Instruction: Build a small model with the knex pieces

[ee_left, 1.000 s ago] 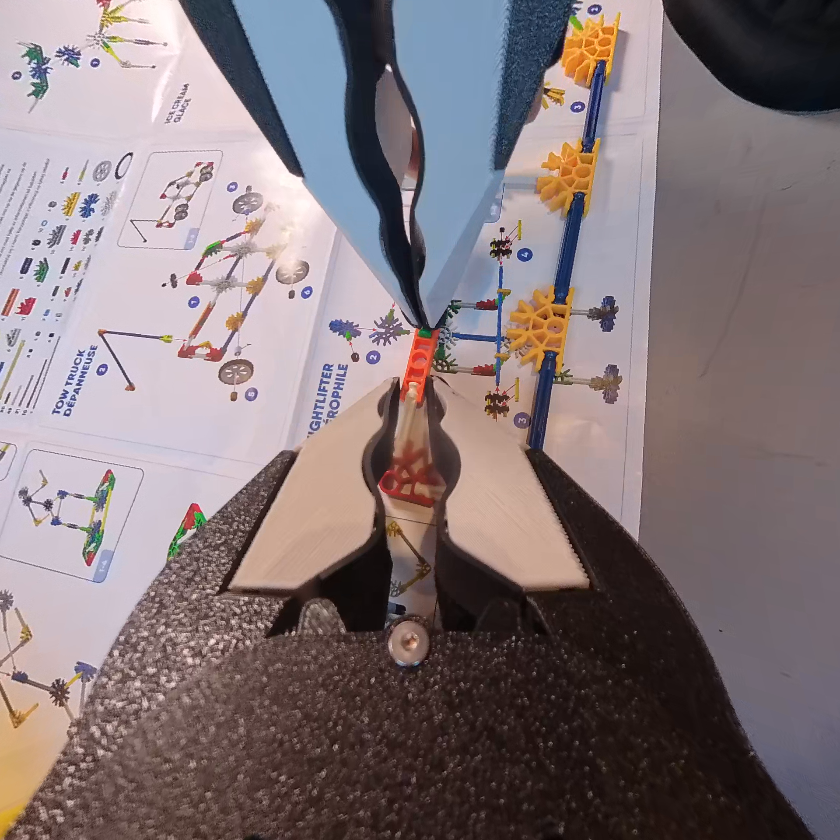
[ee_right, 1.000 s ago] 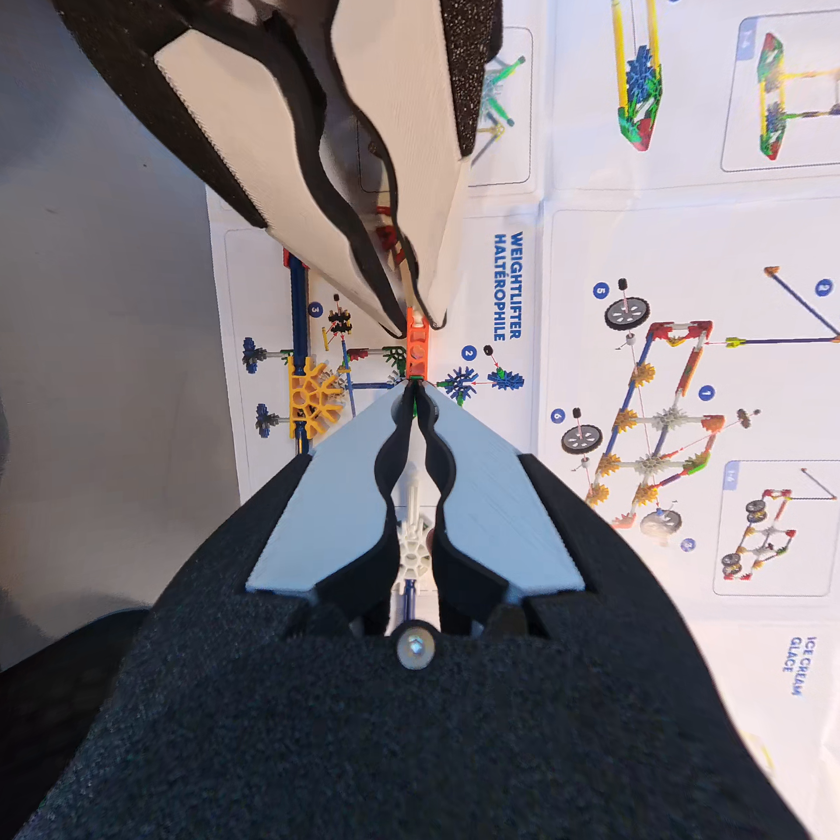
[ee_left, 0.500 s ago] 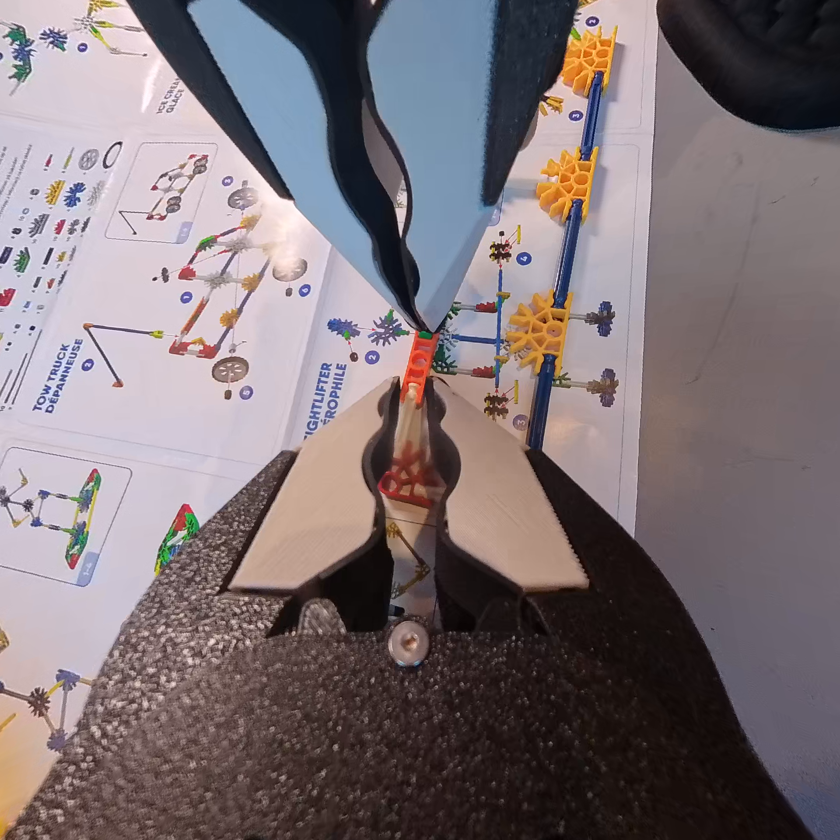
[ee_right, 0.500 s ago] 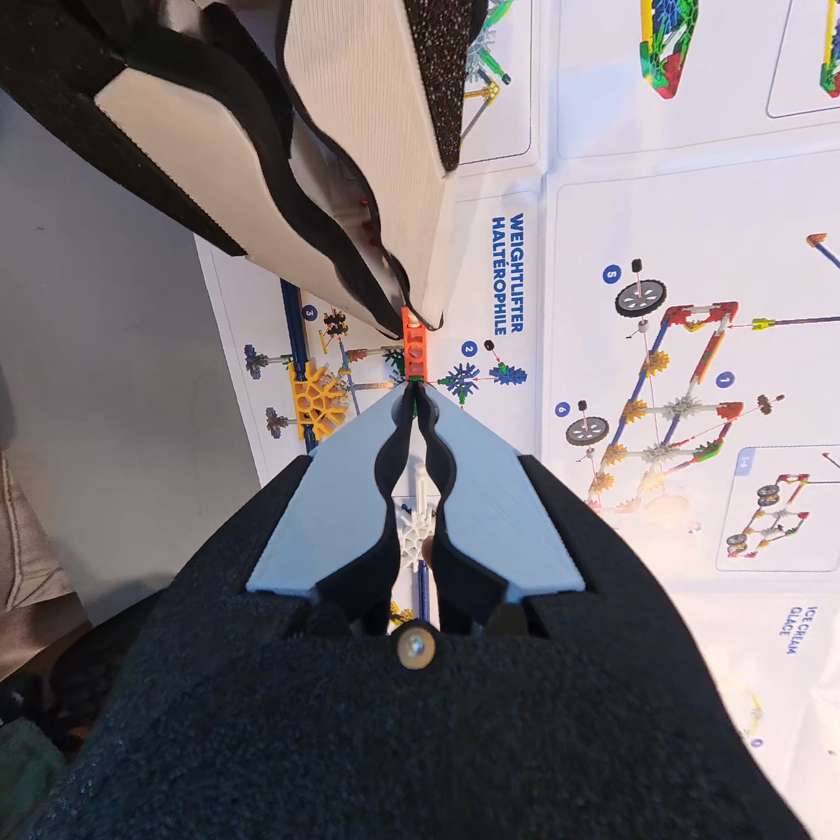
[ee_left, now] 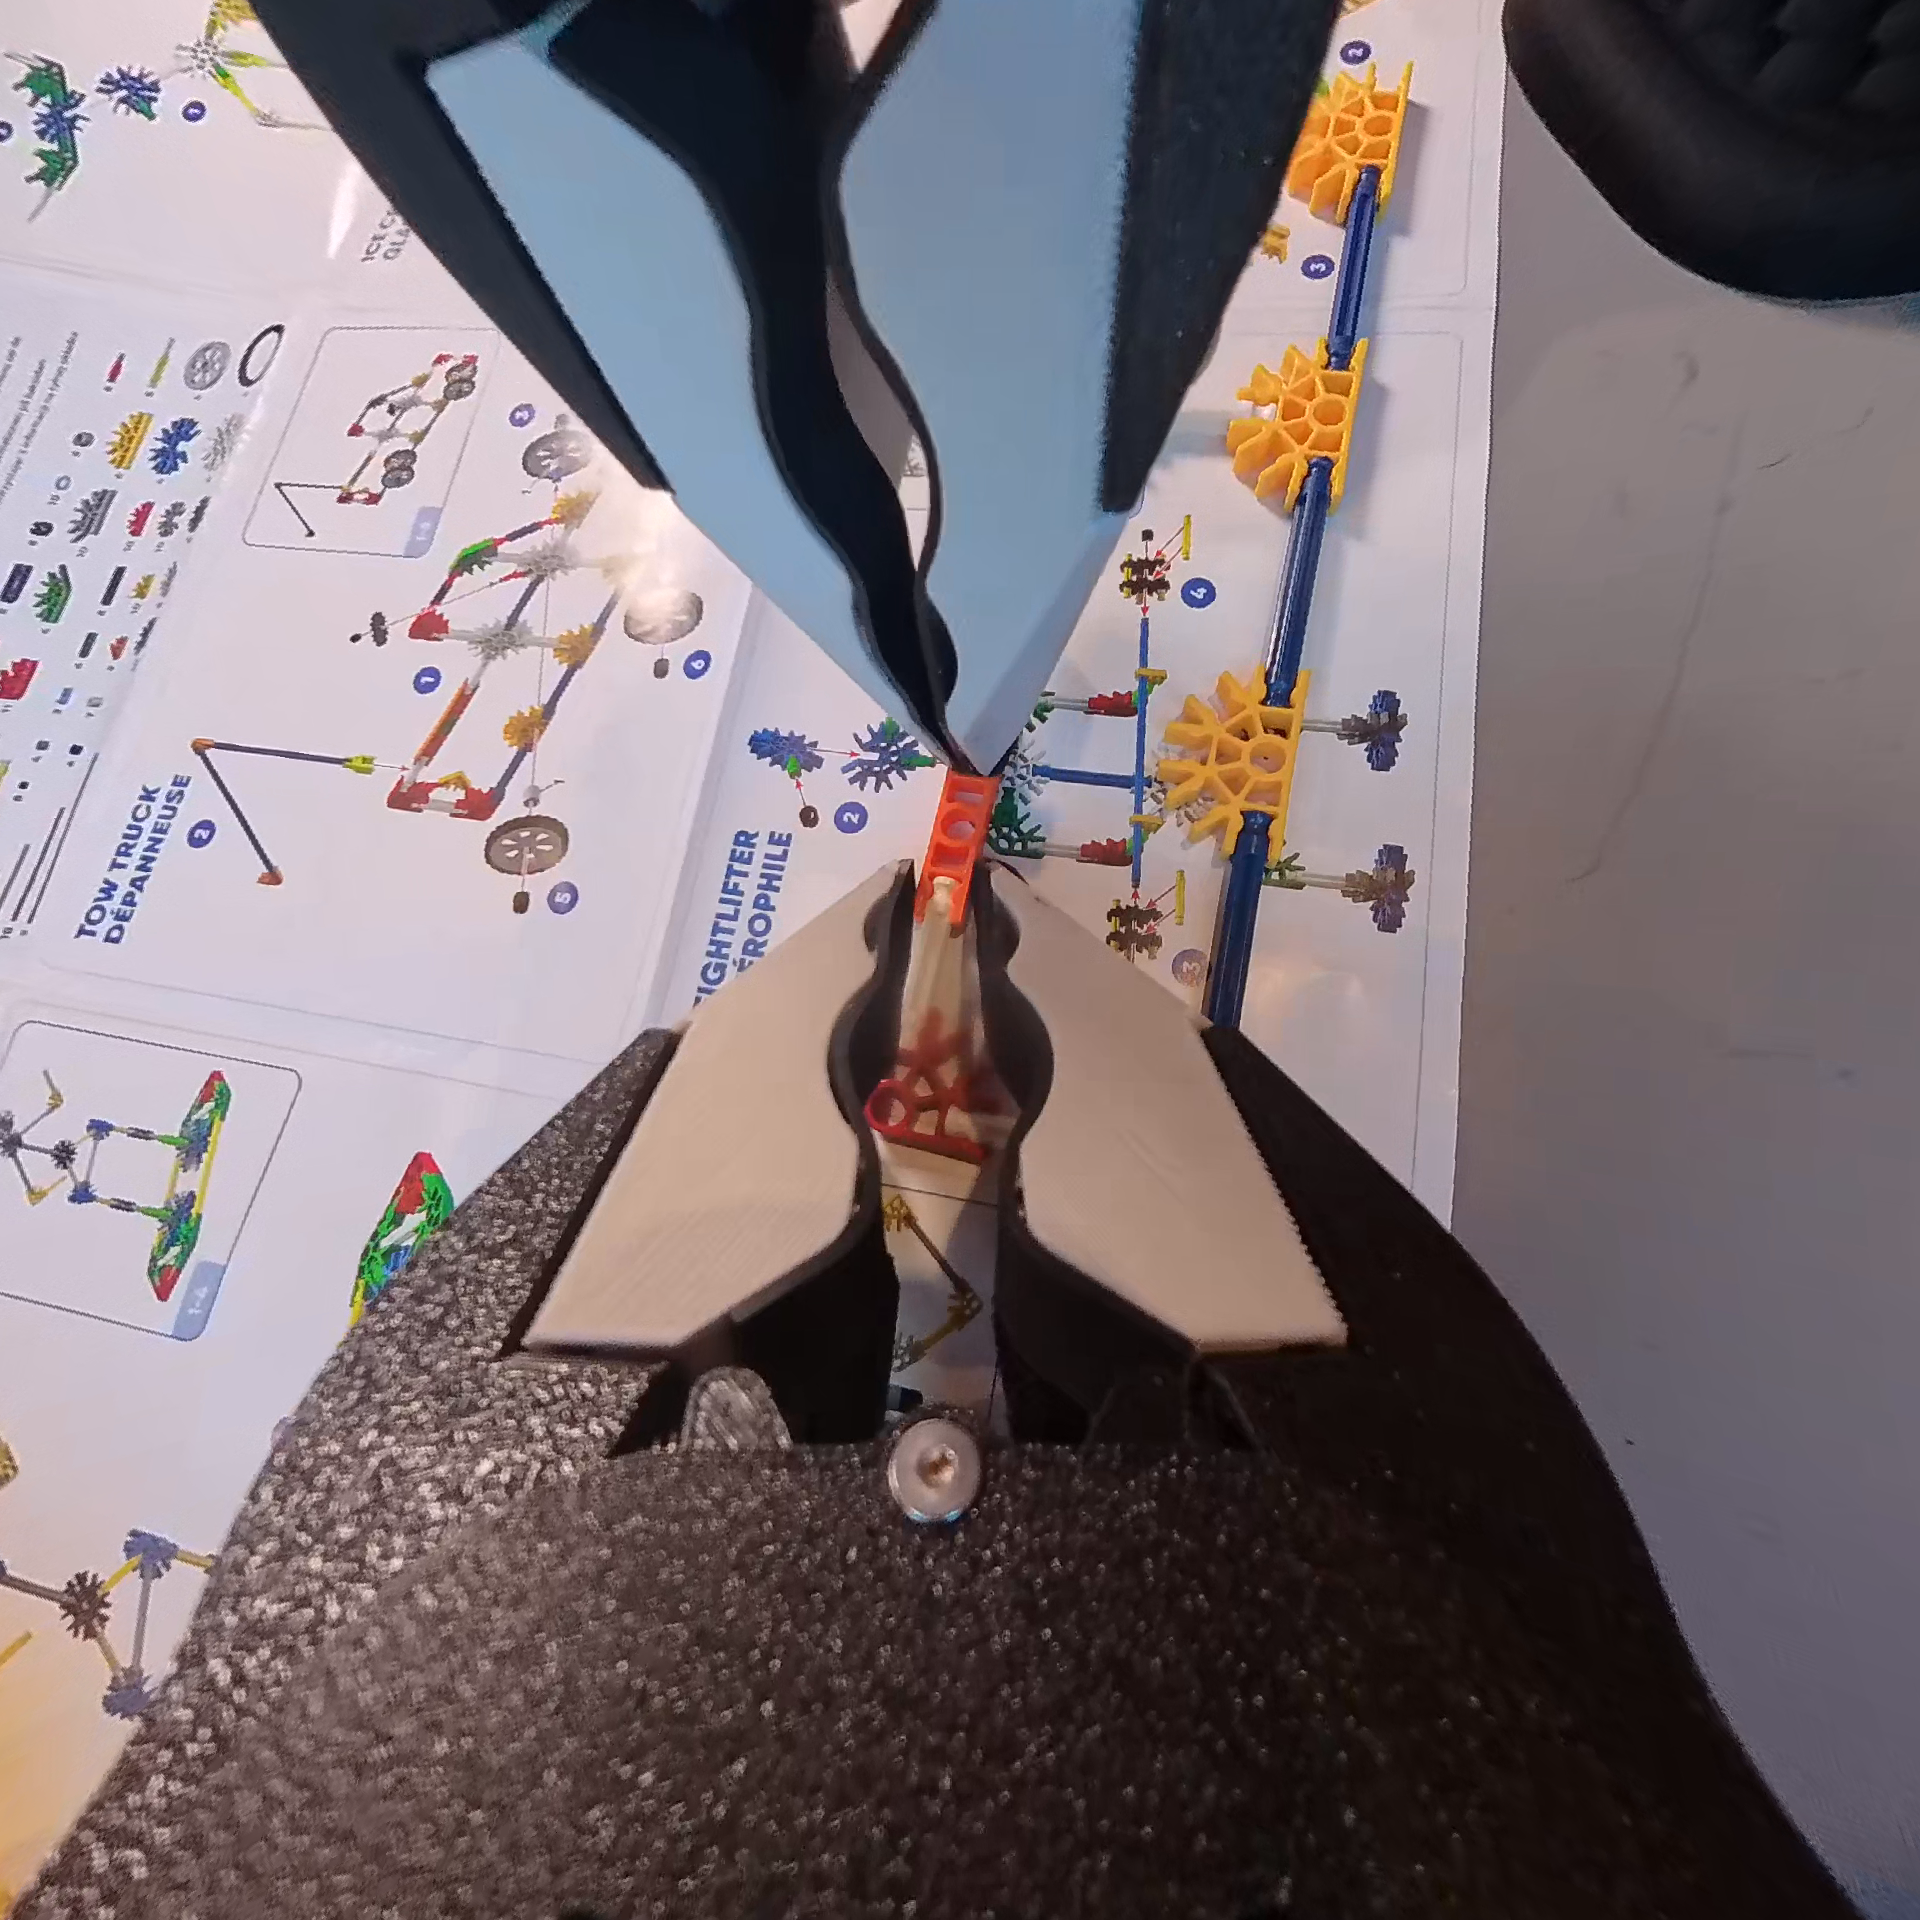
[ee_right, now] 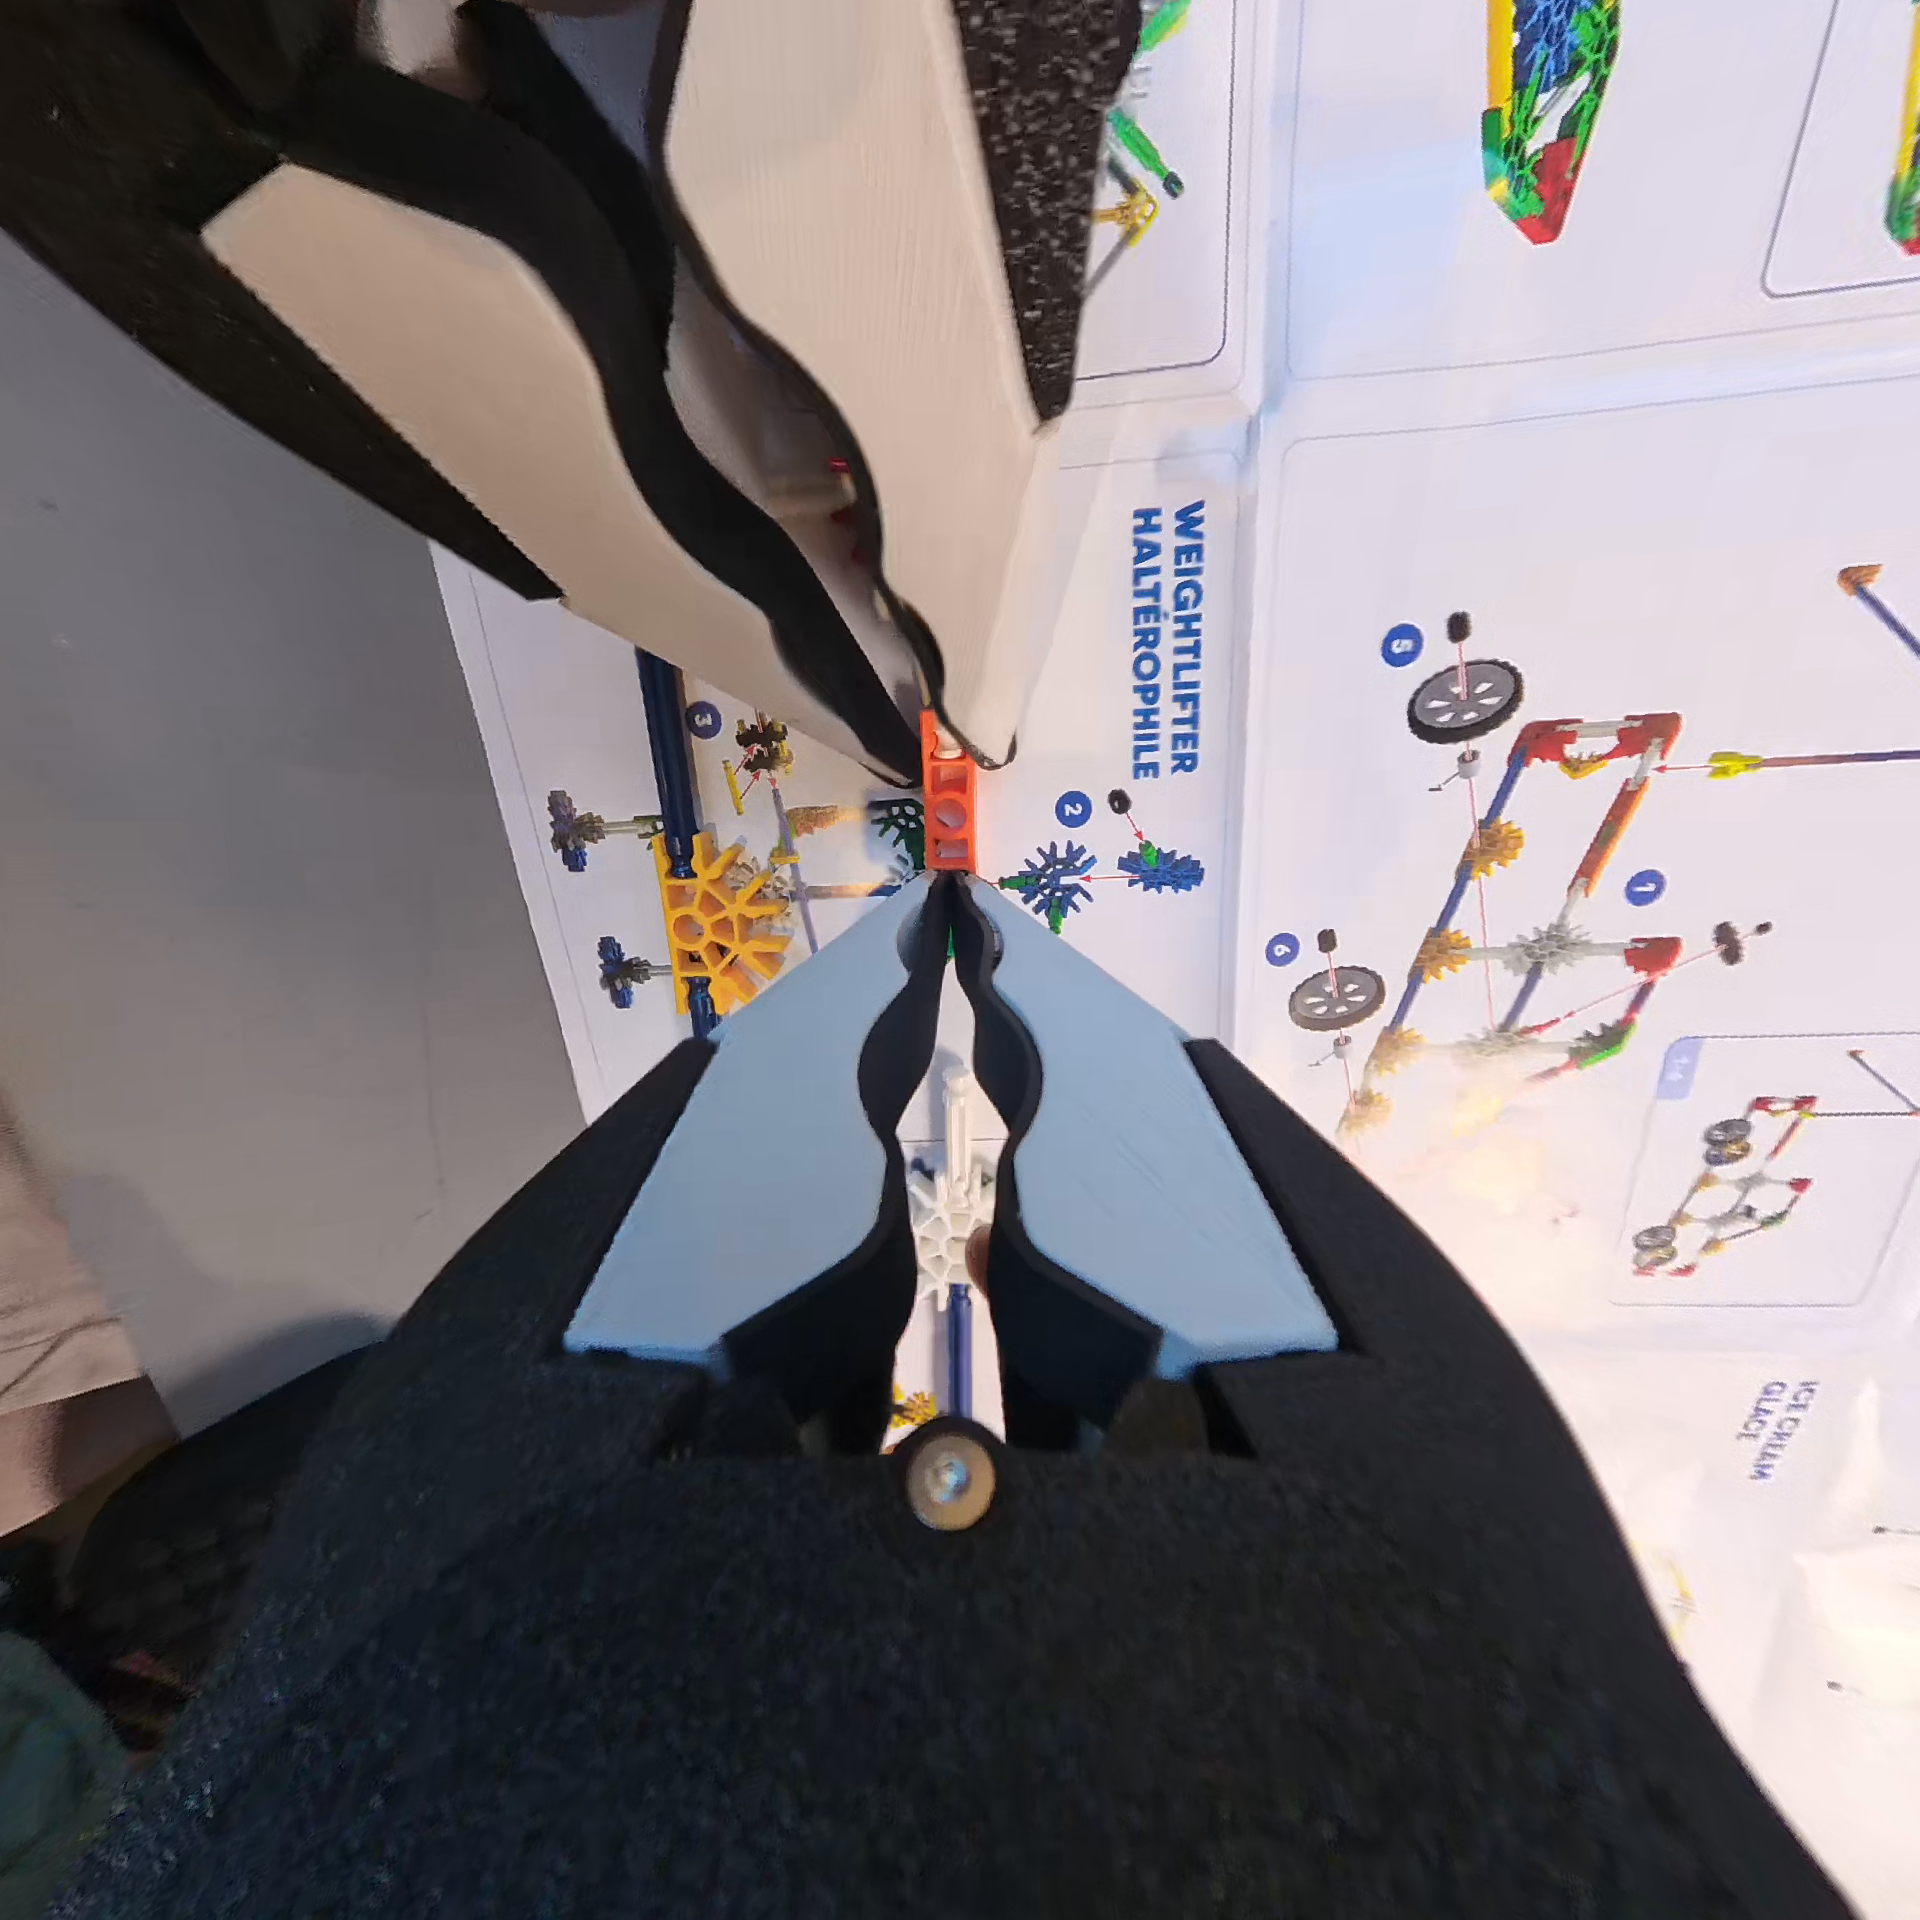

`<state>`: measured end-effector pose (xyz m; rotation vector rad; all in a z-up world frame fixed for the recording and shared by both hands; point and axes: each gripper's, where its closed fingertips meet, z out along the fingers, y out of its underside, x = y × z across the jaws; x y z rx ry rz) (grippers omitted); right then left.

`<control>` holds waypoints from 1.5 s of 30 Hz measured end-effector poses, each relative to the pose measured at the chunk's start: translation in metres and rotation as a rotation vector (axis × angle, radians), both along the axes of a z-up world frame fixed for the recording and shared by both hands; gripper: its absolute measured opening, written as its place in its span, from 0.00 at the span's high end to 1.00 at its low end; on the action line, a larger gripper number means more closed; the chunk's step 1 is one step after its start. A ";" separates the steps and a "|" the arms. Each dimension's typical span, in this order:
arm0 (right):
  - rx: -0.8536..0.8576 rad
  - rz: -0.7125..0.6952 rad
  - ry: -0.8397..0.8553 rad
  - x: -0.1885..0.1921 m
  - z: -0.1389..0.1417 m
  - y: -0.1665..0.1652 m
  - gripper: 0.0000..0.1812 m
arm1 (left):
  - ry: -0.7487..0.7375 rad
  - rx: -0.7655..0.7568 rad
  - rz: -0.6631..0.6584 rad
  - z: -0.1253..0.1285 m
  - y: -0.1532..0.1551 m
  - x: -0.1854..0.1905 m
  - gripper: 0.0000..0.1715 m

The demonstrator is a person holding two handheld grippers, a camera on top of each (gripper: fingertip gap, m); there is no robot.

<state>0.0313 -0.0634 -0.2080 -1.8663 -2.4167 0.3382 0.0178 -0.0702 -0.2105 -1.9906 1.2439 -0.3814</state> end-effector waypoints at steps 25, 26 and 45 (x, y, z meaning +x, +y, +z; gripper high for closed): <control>0.031 -0.040 0.608 0.014 0.014 -0.004 0.86 | 0.078 0.252 -0.051 0.011 -0.008 0.003 0.95; 0.033 -0.026 0.618 0.011 0.014 -0.006 0.86 | 0.084 0.274 -0.057 0.012 -0.010 0.003 0.96; 0.151 0.041 0.714 0.000 0.022 -0.006 0.95 | 0.112 0.439 -0.070 0.029 -0.006 0.002 0.95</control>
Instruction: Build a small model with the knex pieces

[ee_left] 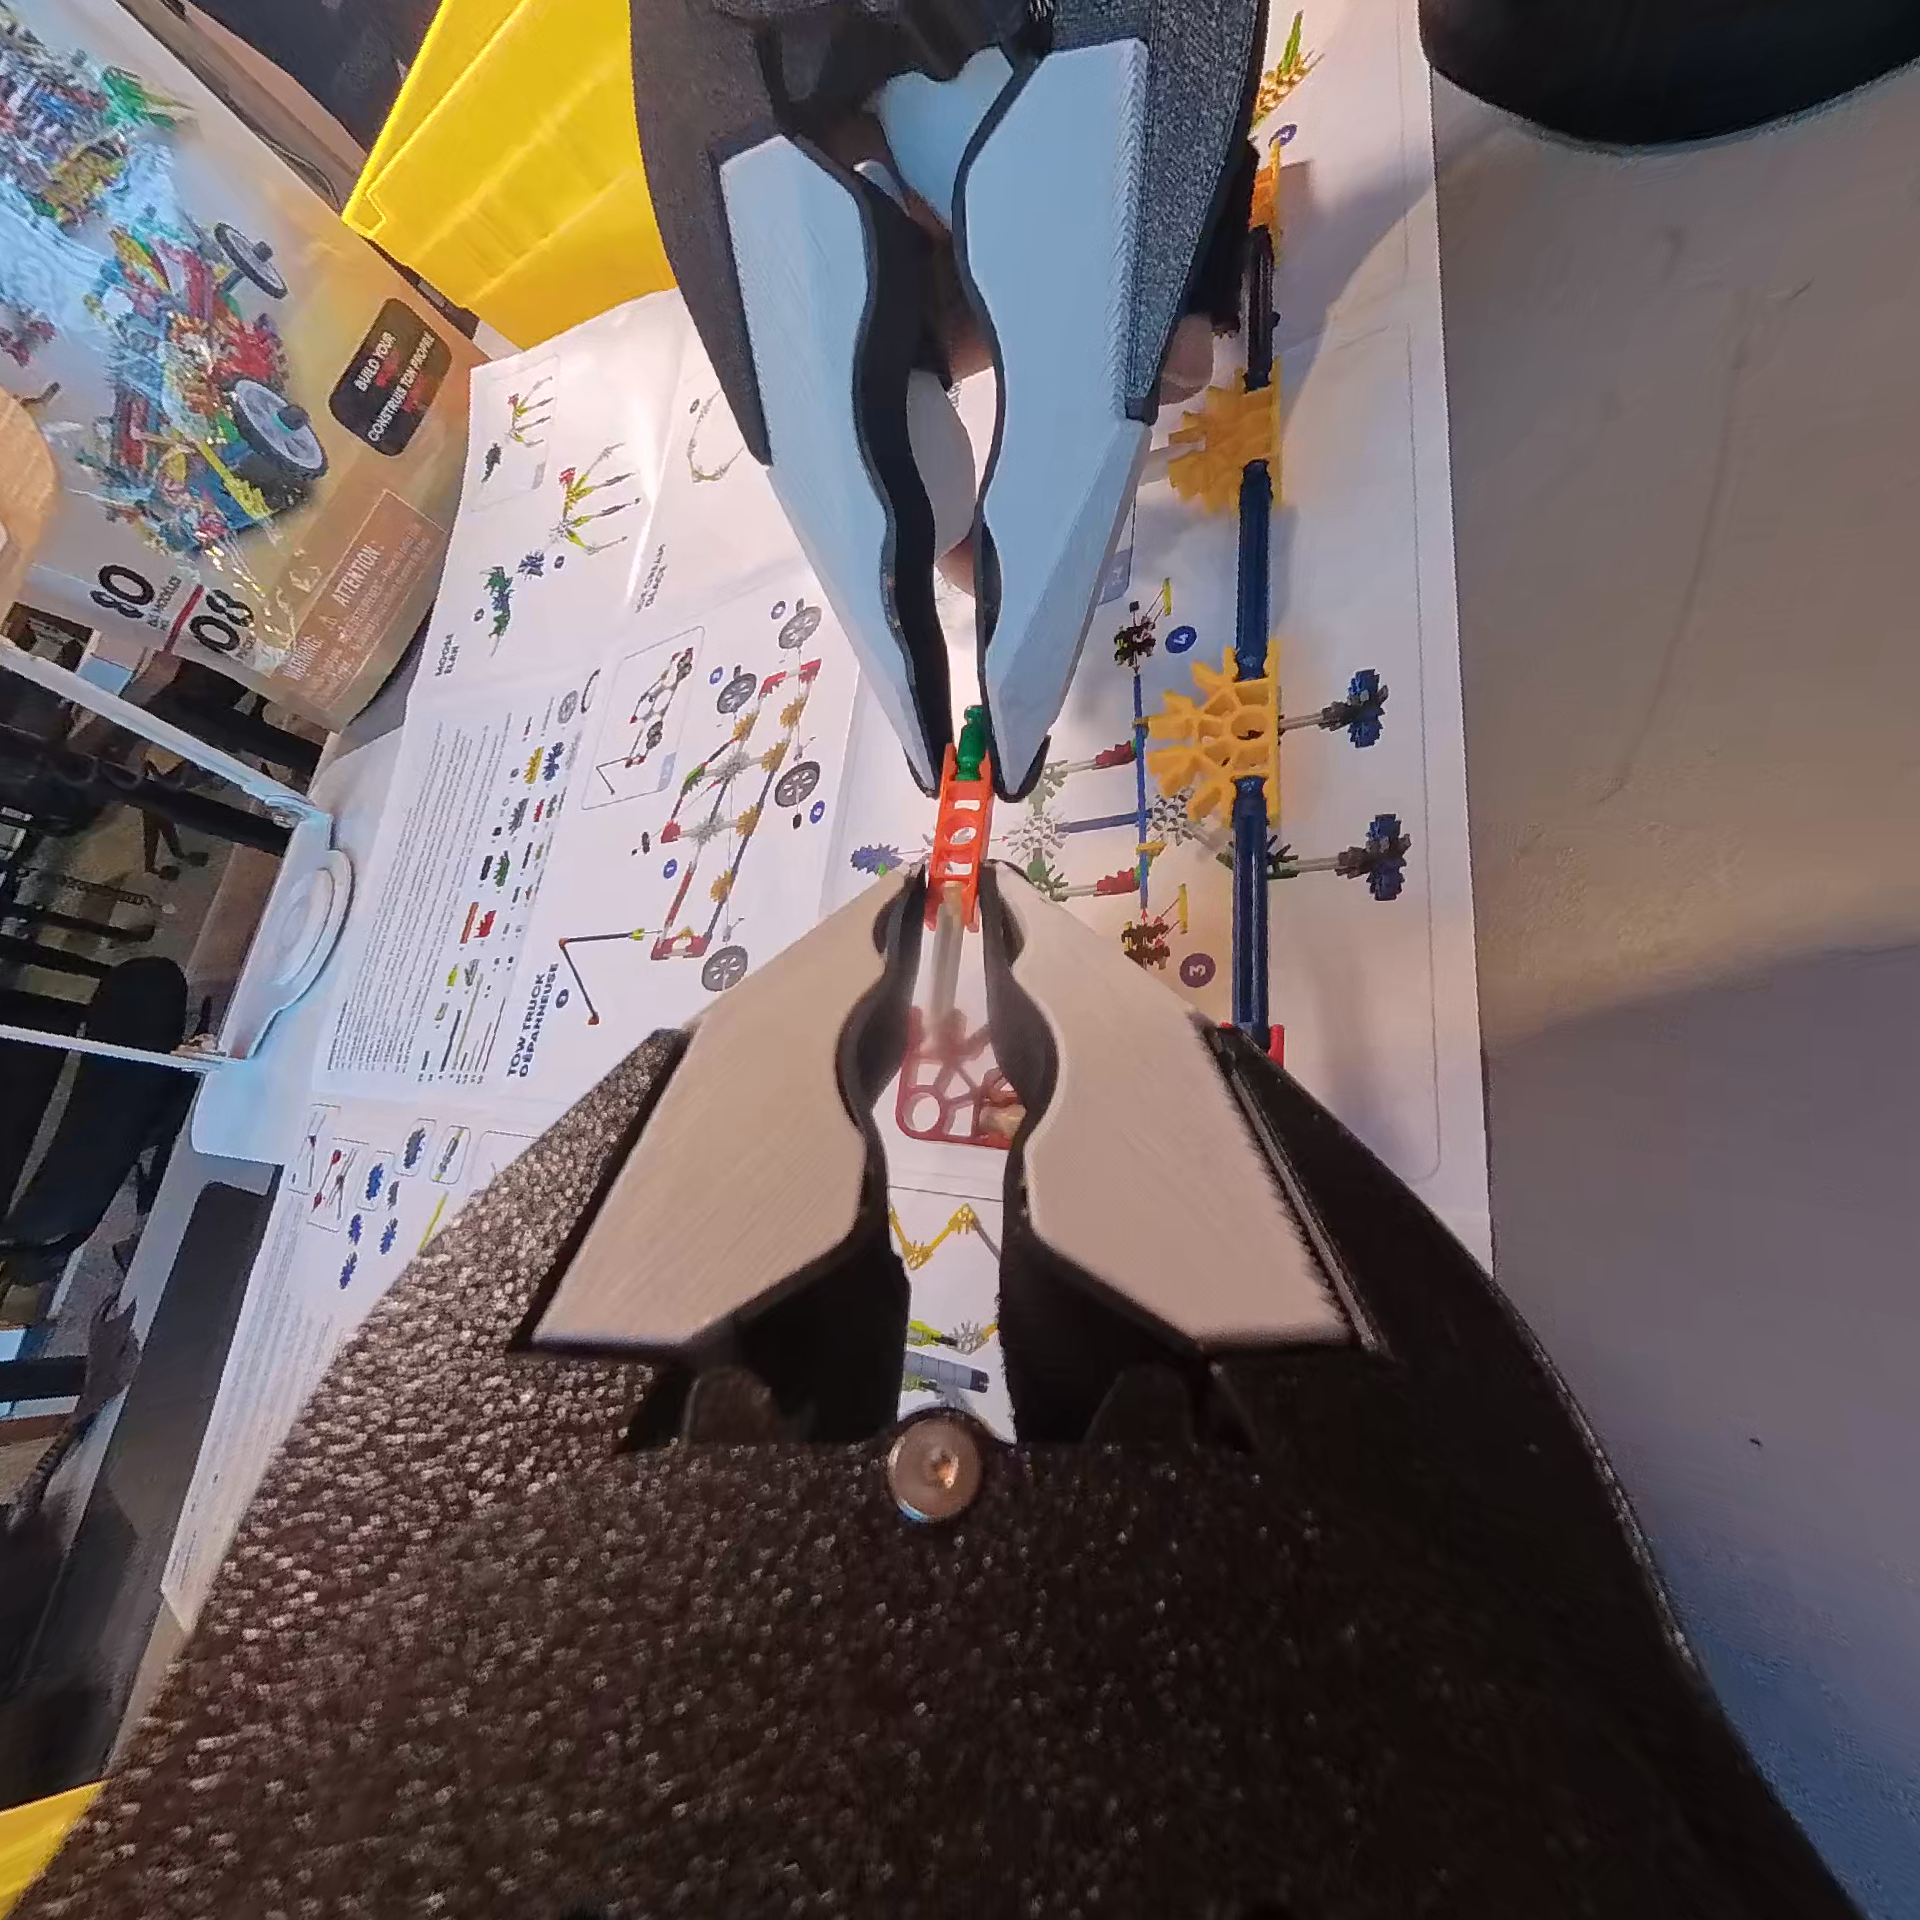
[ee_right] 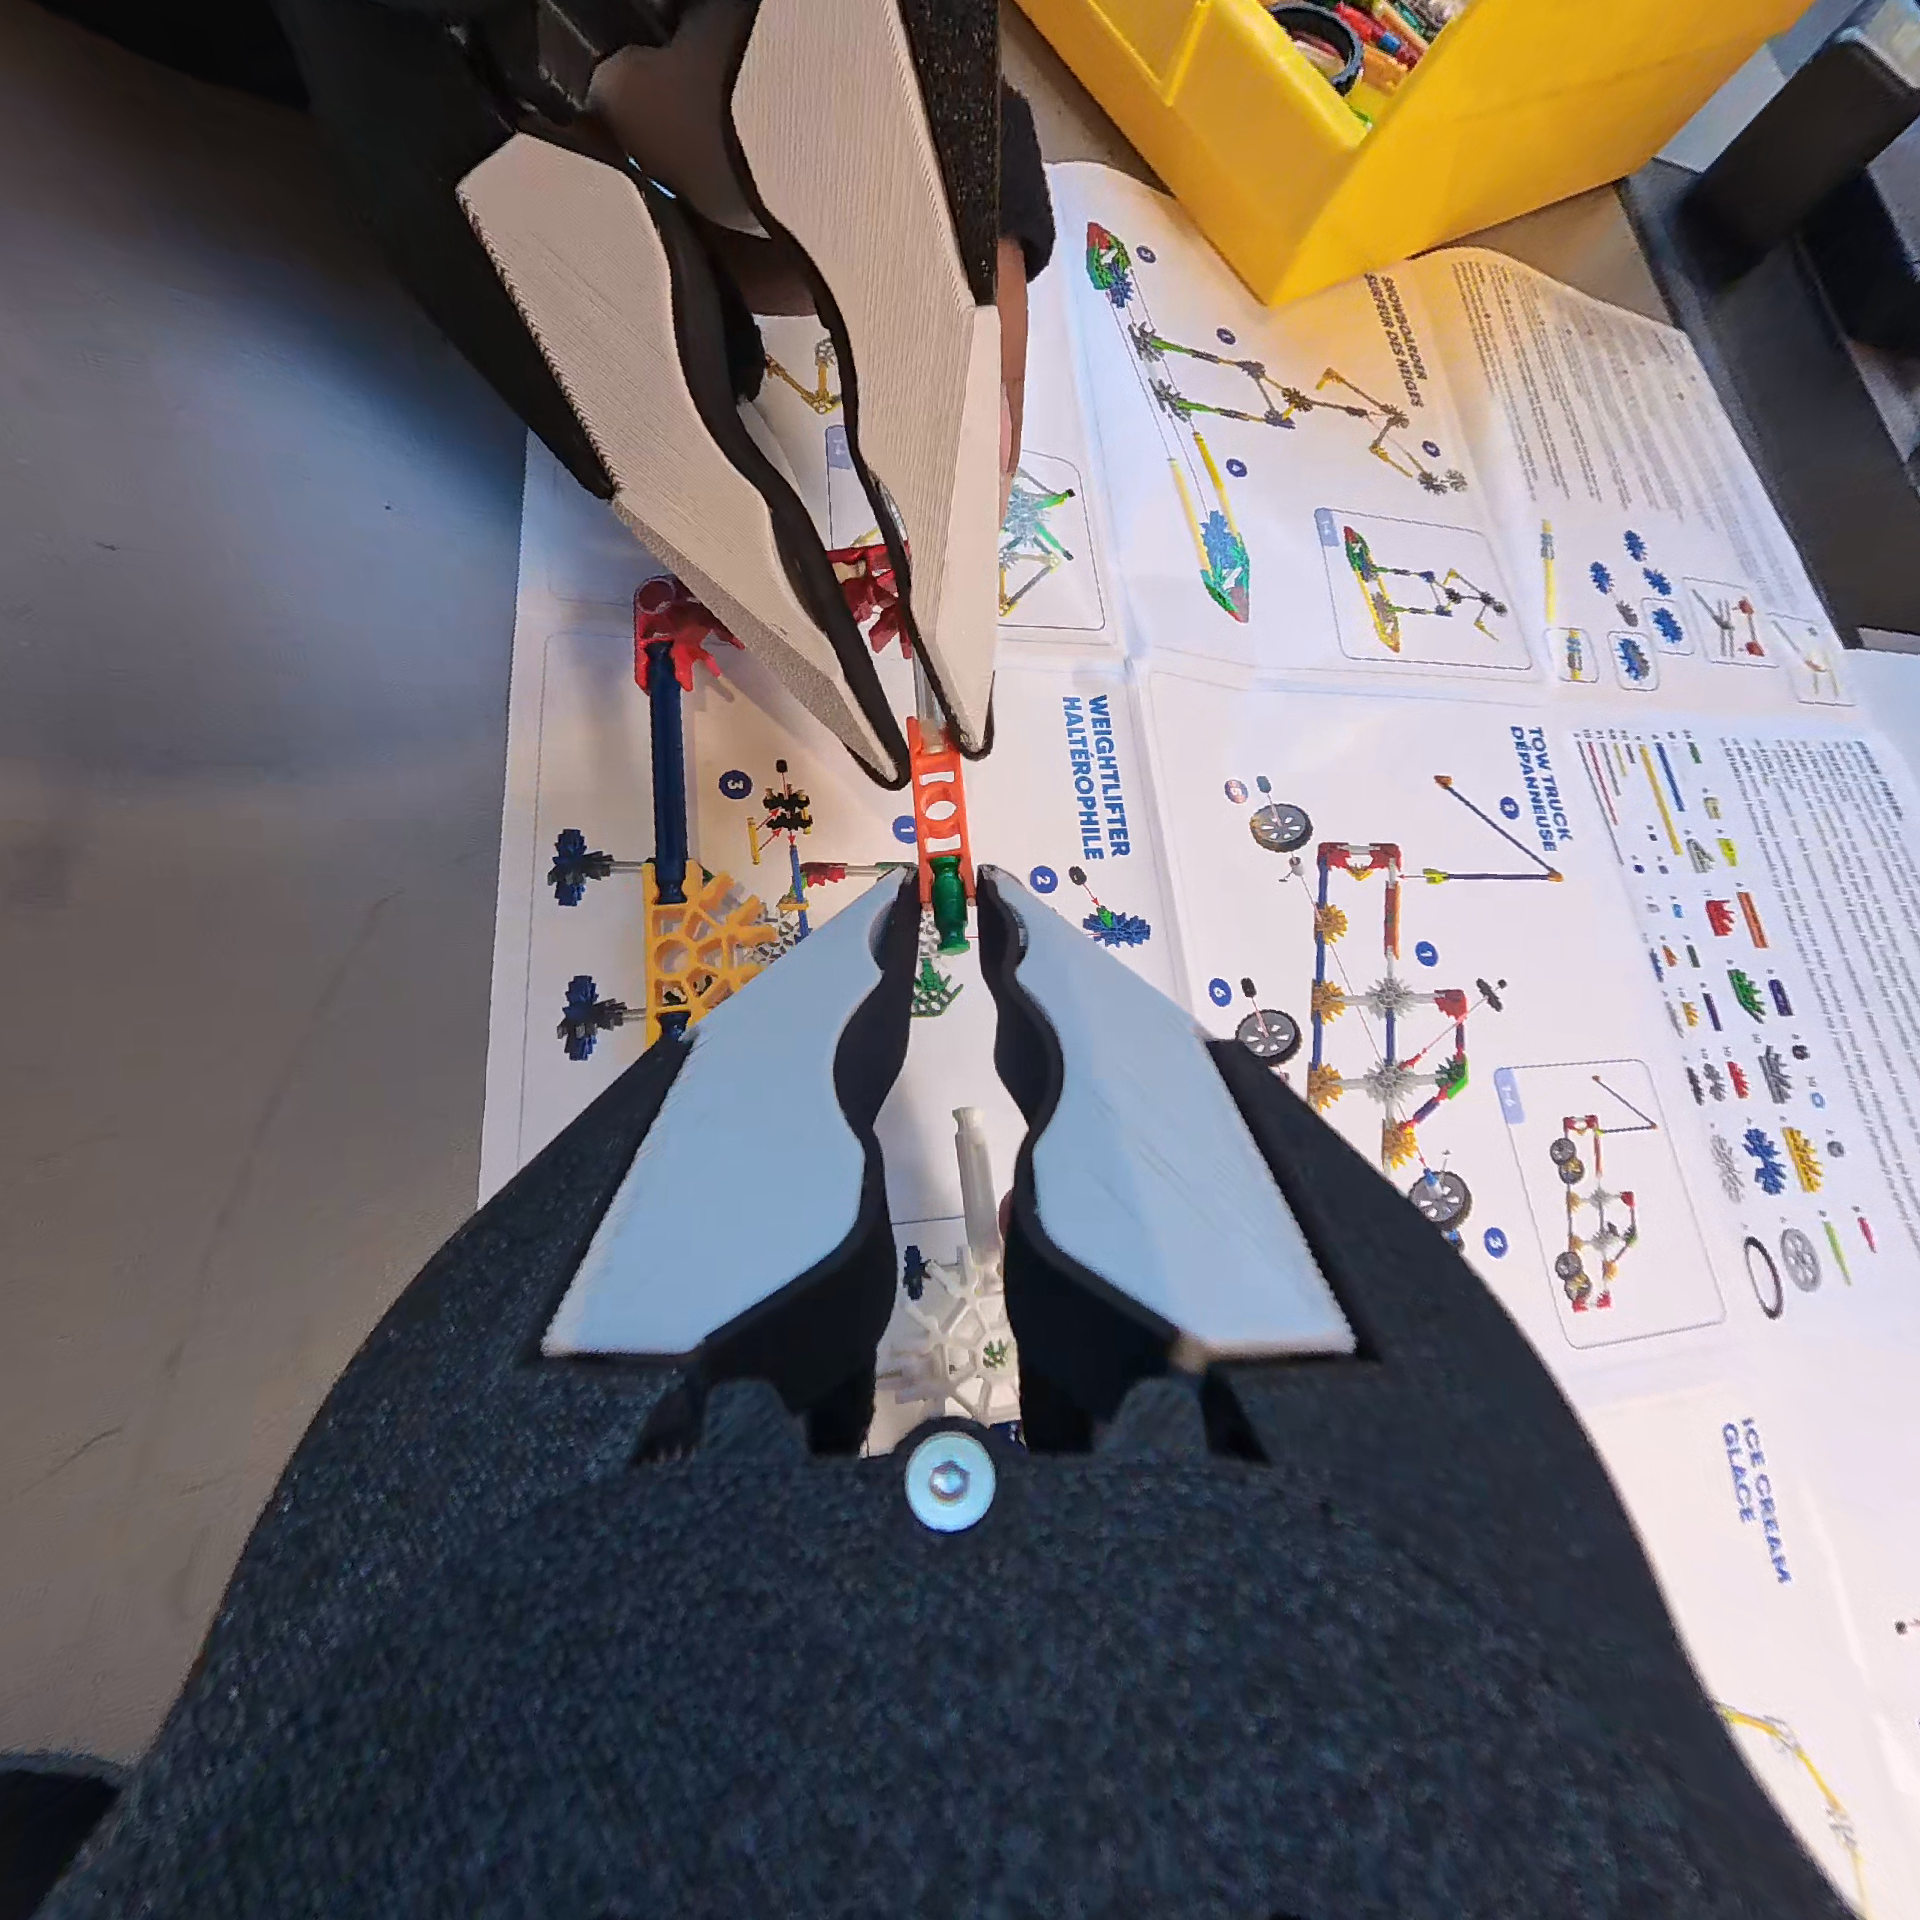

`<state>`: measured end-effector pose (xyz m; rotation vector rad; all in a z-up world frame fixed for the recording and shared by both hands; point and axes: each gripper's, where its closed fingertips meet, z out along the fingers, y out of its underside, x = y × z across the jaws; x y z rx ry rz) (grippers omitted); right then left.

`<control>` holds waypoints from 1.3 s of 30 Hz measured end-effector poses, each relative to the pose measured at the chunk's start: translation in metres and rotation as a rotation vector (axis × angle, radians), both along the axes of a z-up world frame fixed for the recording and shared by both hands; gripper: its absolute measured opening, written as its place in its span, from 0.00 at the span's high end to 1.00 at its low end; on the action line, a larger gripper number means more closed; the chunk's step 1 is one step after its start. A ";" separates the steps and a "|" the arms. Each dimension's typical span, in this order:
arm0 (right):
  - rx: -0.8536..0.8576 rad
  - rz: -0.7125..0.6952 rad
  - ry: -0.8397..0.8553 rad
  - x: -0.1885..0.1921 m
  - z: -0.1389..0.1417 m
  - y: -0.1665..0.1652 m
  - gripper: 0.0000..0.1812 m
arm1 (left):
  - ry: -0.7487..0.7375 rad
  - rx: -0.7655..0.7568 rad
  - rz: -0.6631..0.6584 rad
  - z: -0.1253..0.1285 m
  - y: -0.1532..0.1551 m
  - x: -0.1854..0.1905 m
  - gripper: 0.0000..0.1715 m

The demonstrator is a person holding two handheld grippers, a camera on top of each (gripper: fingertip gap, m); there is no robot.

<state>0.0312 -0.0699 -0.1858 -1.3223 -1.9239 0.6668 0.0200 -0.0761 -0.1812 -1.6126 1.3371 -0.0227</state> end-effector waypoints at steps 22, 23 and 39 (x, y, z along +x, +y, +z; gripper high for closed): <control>-0.072 -0.232 0.129 0.025 0.014 0.049 0.81 | -0.078 -0.175 0.070 -0.011 0.018 -0.016 0.86; -0.074 -0.248 0.137 0.026 0.014 0.053 0.81 | -0.113 -0.175 0.088 -0.006 0.020 -0.019 0.86; -0.039 -0.501 0.306 0.034 0.034 0.103 0.82 | -0.645 -0.198 0.385 0.047 0.053 -0.077 0.85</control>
